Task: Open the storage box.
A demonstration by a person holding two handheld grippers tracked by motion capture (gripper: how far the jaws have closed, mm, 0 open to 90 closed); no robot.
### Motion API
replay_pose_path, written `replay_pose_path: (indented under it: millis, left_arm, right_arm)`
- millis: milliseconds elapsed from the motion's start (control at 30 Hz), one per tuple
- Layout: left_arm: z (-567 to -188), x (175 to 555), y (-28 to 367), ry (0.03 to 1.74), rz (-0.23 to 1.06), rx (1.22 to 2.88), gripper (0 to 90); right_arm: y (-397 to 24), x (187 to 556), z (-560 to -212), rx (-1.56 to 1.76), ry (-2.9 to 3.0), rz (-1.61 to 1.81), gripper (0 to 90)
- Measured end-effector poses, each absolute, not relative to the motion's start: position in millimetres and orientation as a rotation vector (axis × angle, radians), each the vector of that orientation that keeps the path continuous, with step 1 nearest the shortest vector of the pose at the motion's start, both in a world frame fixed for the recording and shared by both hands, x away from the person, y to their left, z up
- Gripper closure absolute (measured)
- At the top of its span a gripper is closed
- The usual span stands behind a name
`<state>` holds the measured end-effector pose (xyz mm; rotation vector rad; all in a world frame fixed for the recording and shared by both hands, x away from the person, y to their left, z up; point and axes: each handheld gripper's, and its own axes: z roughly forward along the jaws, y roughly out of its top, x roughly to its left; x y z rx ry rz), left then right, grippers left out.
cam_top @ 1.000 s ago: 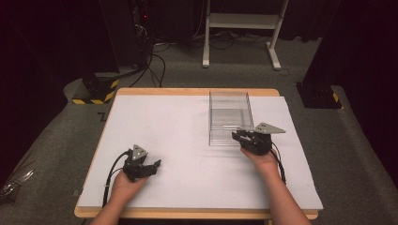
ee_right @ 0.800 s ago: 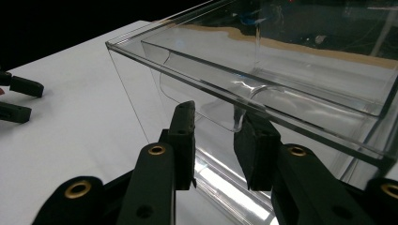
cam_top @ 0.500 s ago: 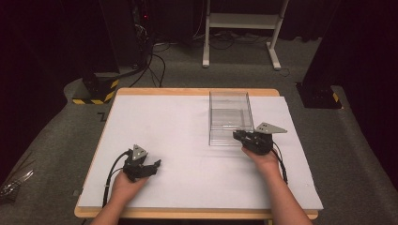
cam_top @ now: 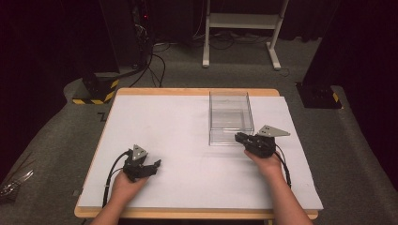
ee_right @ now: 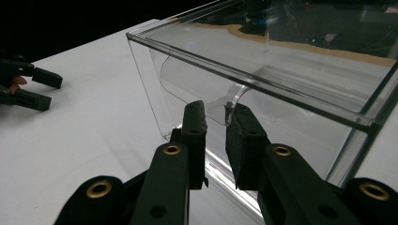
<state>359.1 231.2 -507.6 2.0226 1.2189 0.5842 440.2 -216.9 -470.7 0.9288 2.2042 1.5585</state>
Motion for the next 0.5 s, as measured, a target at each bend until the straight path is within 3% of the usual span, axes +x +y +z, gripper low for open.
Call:
replay_pose_path:
  millis: [500]
  left_arm:
    - [-507.7,359.1,230.9,1.22,0.584,2.018,33.2]
  right_arm:
    - [-218.7,428.3,-472.1,0.913,2.209,1.574,76.9]
